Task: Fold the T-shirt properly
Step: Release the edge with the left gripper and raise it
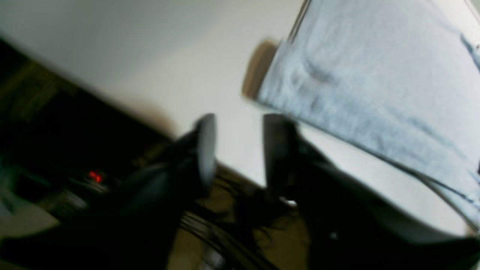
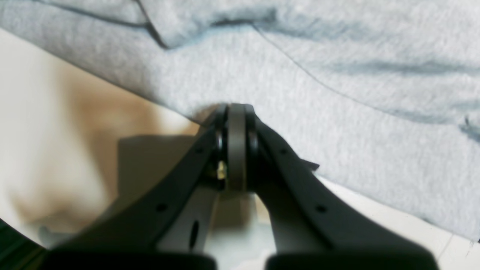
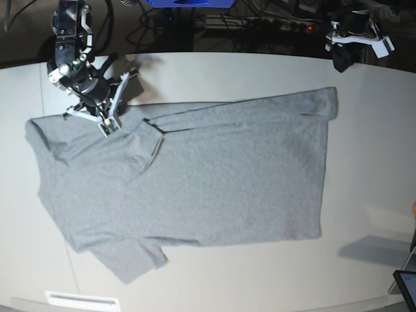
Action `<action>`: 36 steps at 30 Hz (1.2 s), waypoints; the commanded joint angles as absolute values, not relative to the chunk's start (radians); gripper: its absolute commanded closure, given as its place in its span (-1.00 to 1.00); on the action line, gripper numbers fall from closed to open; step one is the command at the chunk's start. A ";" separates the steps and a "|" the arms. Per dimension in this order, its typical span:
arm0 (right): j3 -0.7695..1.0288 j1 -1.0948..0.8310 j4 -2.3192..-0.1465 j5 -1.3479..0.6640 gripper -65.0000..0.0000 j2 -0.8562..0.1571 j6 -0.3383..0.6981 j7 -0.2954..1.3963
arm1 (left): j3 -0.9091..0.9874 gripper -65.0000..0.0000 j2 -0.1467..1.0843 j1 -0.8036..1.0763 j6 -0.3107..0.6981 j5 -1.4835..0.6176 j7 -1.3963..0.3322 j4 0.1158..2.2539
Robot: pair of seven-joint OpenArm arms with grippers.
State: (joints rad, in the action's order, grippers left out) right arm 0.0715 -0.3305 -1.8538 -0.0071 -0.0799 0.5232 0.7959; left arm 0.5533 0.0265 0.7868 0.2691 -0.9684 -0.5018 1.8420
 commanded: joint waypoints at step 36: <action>0.074 -0.344 -1.867 -0.013 0.97 -0.088 0.522 0.782 | 0.604 0.49 0.019 0.556 0.381 -0.993 -0.633 1.664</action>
